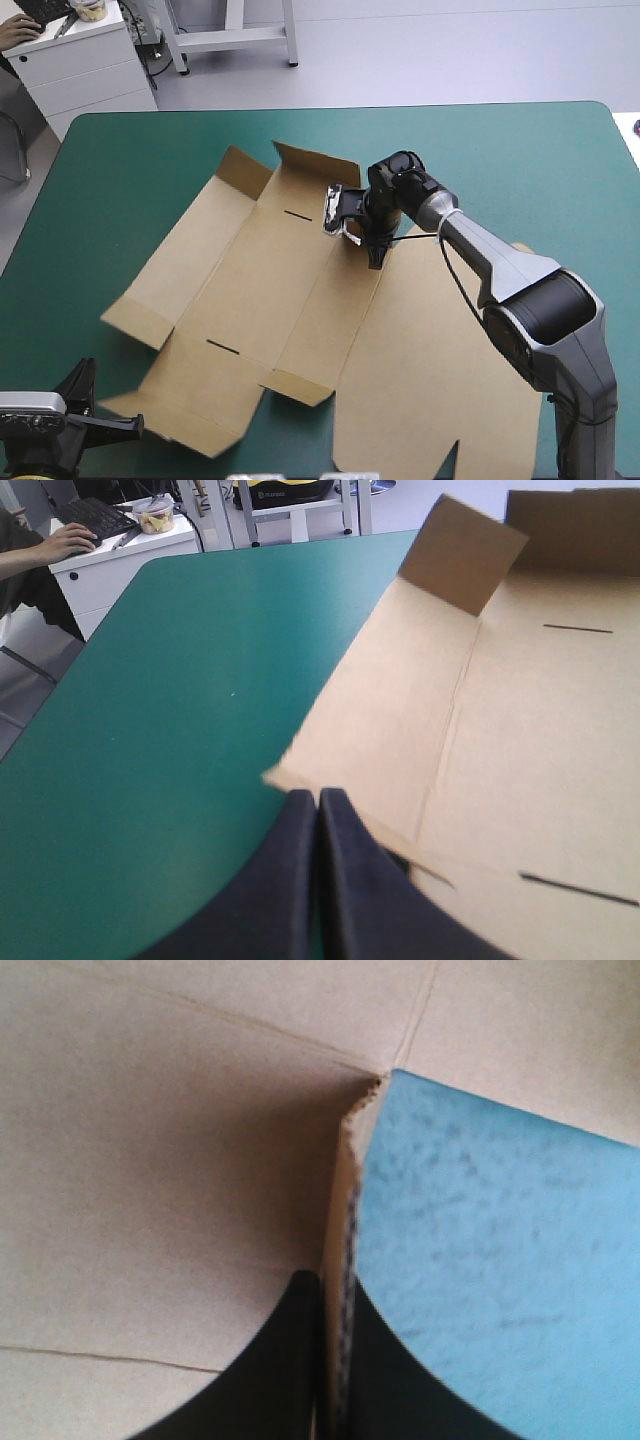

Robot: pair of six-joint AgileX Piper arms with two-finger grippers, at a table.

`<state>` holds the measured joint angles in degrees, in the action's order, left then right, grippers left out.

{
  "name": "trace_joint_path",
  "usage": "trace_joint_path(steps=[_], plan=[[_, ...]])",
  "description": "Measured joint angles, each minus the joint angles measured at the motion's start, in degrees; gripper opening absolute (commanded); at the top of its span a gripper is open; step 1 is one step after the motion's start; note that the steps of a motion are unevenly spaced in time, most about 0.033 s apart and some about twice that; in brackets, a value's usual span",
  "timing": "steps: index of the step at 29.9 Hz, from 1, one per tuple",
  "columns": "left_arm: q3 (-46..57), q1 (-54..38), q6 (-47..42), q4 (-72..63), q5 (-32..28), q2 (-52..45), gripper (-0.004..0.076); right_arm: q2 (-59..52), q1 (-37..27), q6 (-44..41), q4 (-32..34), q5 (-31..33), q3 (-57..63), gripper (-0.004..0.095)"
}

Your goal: Fold the box

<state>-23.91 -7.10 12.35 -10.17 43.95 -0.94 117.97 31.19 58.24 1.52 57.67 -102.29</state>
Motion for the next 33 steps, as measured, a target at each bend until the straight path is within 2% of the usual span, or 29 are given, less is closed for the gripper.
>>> trace_joint_path(steps=[3, 9, 12, 14, 16, 18, 20, 21, 23, 27, 29, 31, 33], plan=[[0.0, 0.0, 0.0, 0.0, 0.0, 0.0, -0.0010, 0.3, 1.2, 5.6, -0.4, -3.1, -0.1, -0.0020], [0.0, 0.0, 0.0, 0.0, -0.1, 0.0, -0.0010, 0.5, 1.8, 10.9, -4.7, -5.8, -0.1, -0.0015], [0.0, 0.0, 0.0, 0.0, -0.1, 0.0, -0.0010, 0.5, 1.8, 14.2, -7.0, -6.1, -0.1, 0.0045], [0.0, 0.0, 0.0, -0.1, -0.1, 0.0, -0.0010, 0.5, 1.8, 15.3, -8.6, -6.3, -0.1, 0.0169], [0.0, 0.0, 0.0, -0.1, -0.1, 0.0, -0.0010, 0.5, 1.8, 15.8, -10.2, -6.5, -0.1, 0.0333], [0.1, 0.0, 0.0, -0.1, -0.1, 0.0, -0.0010, 0.5, 1.8, 15.7, -11.0, -6.5, -0.1, 0.0548], [0.1, 0.0, 0.0, -0.1, -0.1, 0.0, -0.0010, 0.5, 1.8, 14.6, -11.5, -6.9, -0.1, 0.0706], [0.2, 0.0, 0.0, -0.1, -0.1, 0.0, -0.0010, 0.5, 1.8, 13.7, -11.6, -7.3, -0.1, 0.0763], [0.3, 0.0, 0.0, -0.1, -0.1, 0.0, -0.0010, 0.5, 1.9, 11.4, -11.6, -8.1, -0.1, 0.0802], [0.5, 0.0, 0.0, -0.1, -0.3, 0.0, -0.0010, 0.1, 1.9, 1.8, -10.2, -8.3, -0.3, 0.0761], [0.5, 0.0, 0.0, -0.1, -0.3, 0.0, -0.0009, -0.6, 1.9, -5.4, -8.5, -8.2, -0.4, 0.0690], [0.5, 0.0, 0.0, -0.1, -0.4, 0.0, -0.0009, -1.7, 1.9, -12.7, -6.0, -8.1, -0.5, 0.0546], [0.5, 0.0, 0.0, -0.1, -0.4, 0.0, 0.0001, -2.7, 1.9, -19.0, -3.2, -7.9, -0.6, 0.0317]])
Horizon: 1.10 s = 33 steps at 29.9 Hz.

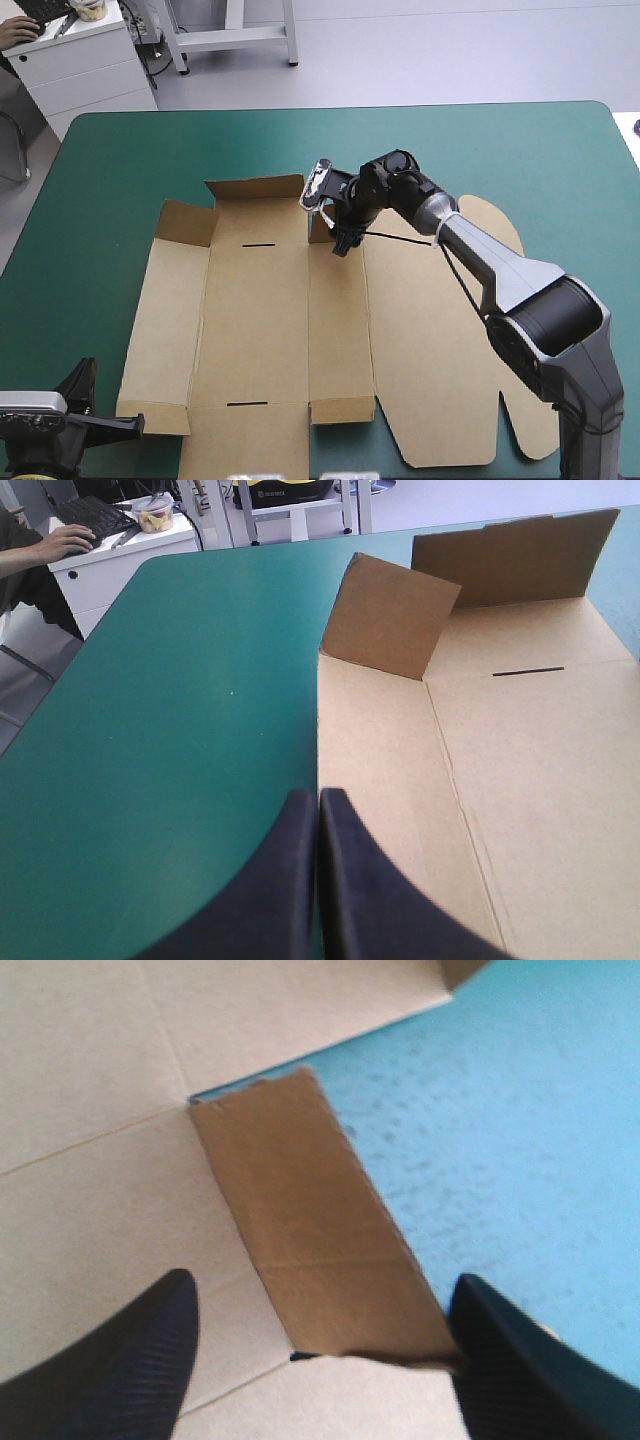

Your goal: Fold the box

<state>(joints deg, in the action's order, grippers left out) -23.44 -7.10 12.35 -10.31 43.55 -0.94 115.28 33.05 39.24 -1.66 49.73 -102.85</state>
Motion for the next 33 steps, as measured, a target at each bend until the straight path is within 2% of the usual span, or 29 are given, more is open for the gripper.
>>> trace_joint_path(steps=[2, 3, 7, 12, 15, 18, 25, 33], plan=[[0.0, 0.0, 0.0, 0.0, 0.0, 0.0, 0.0029, -1.0, 0.0, -7.2, 3.3, 0.2, 0.0, 0.0057], [0.0, 0.0, 0.0, 0.0, 0.0, 0.0, 0.0053, -1.4, 0.0, -10.1, 4.6, 0.3, 0.0, -0.0016], [0.0, 0.0, 0.0, 0.0, 0.0, 0.0, 0.0201, -3.1, -0.1, -24.7, 9.6, 1.1, 0.0, 0.0002], [0.0, 0.0, 0.0, 0.0, 0.0, 0.0, 0.0393, -5.1, -2.0, -38.0, 10.5, 3.5, 0.1, 0.0000], [0.0, 0.0, 0.0, 0.0, 0.0, 0.0, 0.0397, -7.3, -3.4, -41.0, 10.5, 4.5, 1.7, -0.0001], [0.0, 0.0, 0.0, 0.0, 0.0, 0.0, 0.0397, -11.5, -4.3, -42.6, 10.6, 3.5, 8.5, 0.0000], [0.0, 0.0, 0.0, 0.0, 0.0, 0.0, 0.0397, -26.3, -4.6, -47.0, 10.5, -7.1, 33.9, -0.0001], [0.0, 0.0, 0.0, 0.0, 0.0, 0.0, 0.0398, -44.2, -4.6, -47.7, 10.7, -9.4, 48.8, -0.0001]])
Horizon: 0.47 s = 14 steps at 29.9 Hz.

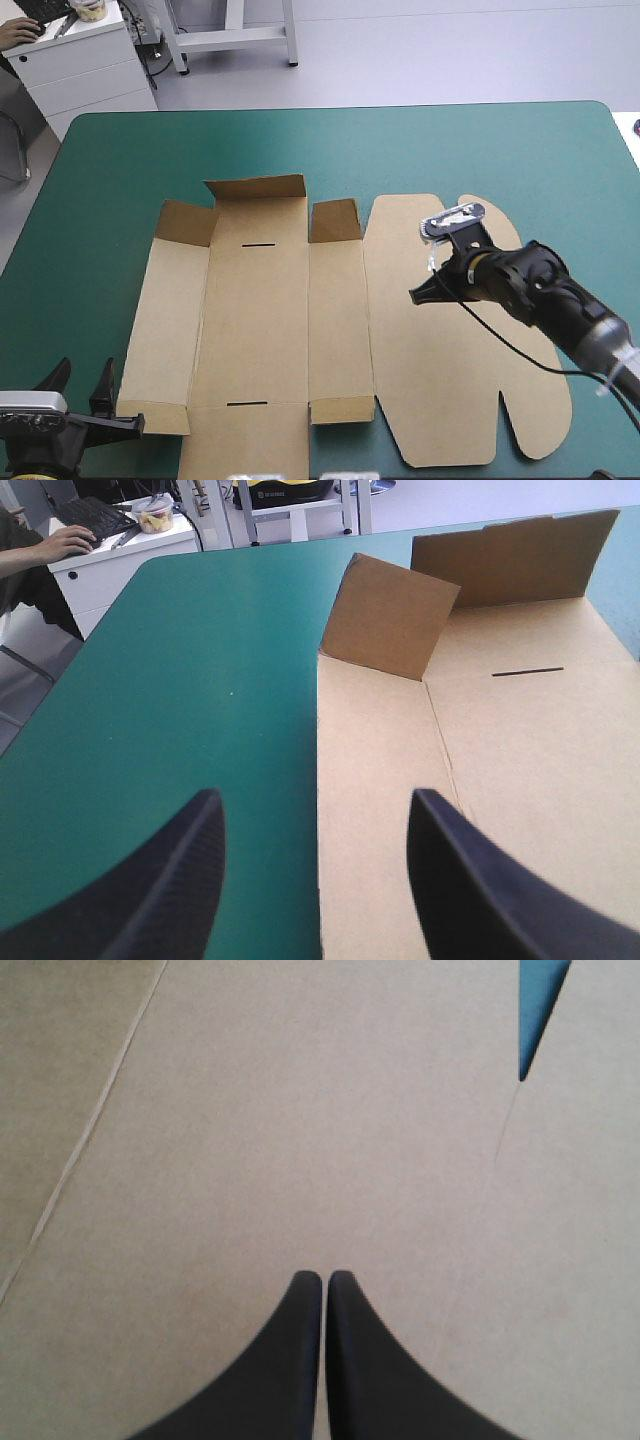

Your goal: Fold the box

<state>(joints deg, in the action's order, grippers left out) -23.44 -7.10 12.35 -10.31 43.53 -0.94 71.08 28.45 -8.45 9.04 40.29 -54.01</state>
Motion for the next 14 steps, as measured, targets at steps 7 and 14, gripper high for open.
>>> trace_joint_path(steps=[7, 14], plan=[[0.0, 0.0, 0.0, 0.0, 0.0, 0.0, 0.0399, -13.7, 0.0, -1.8, 0.5, -0.2, 9.3, -0.0001], [0.0, 0.0, 0.0, 0.0, 0.0, 0.0, 0.0403, -27.5, 0.0, -3.4, 0.4, -0.1, 18.7, -0.0001]])
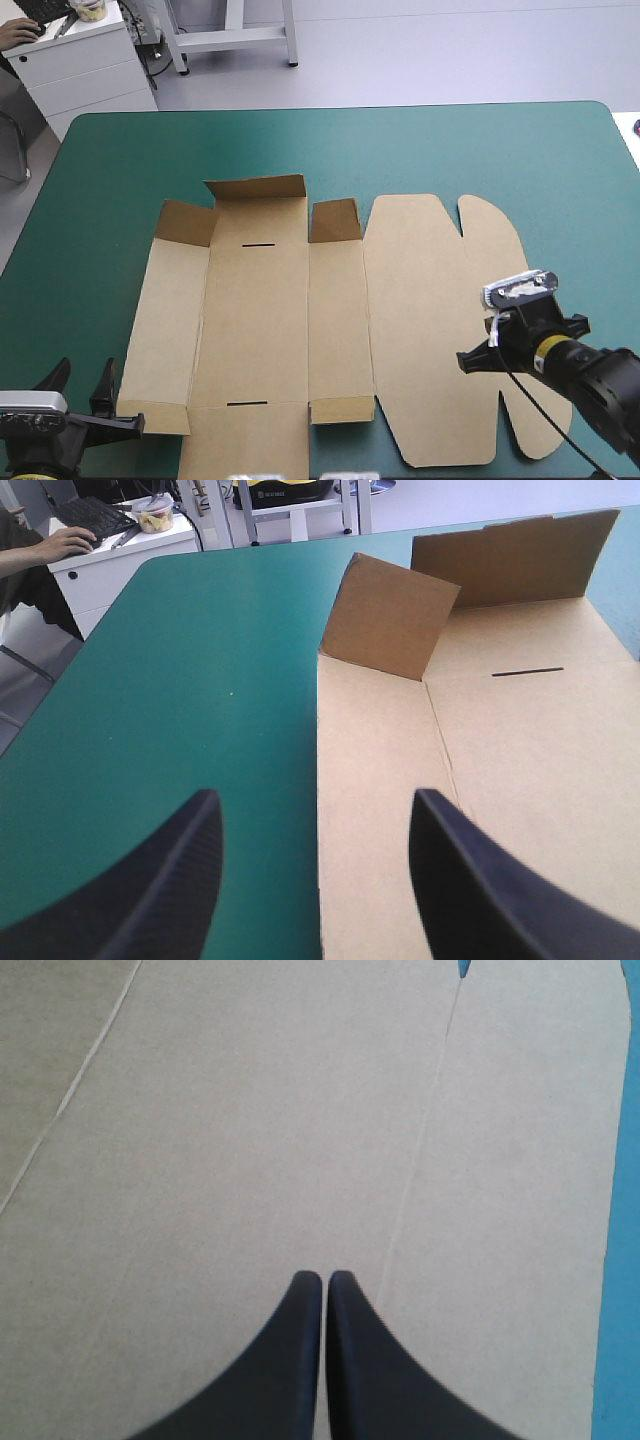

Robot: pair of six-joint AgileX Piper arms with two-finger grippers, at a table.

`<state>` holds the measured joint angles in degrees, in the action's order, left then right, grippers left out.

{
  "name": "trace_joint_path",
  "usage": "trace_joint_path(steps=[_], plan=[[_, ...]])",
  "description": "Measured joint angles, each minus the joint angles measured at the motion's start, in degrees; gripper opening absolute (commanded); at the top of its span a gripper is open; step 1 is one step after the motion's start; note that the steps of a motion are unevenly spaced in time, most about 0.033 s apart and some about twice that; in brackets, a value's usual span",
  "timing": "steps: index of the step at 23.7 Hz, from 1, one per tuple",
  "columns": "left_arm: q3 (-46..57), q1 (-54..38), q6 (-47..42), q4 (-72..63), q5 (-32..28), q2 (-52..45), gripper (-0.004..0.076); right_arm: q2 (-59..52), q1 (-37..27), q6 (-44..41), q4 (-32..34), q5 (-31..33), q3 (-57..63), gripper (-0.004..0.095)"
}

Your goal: Fold the box

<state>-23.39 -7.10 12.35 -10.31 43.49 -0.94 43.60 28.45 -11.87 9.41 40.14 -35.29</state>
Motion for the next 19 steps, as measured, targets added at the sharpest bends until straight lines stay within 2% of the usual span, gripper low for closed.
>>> trace_joint_path(steps=[2, 14, 17, 19], plan=[[0.0, 0.0, 0.0, 0.0, 0.0, 0.0, 0.0403, -6.3, 0.0, -0.6, 0.0, 0.0, 2.9, -0.0001], [1.7, 0.0, 0.4, 0.0, -3.0, 0.0, 0.0403, -28.3, 0.0, -0.6, -2.2, 0.2, 10.1, -0.0001], [0.0, 0.0, 5.3, 0.2, -1.9, 1.0, 0.0403, -32.2, 0.0, 4.6, -6.7, 0.3, 11.8, -0.0001], [-3.5, 0.0, 4.5, 0.2, 0.3, 5.4, 0.0403, -33.2, 0.0, 10.4, -11.1, -0.1, 11.9, -0.0001]])
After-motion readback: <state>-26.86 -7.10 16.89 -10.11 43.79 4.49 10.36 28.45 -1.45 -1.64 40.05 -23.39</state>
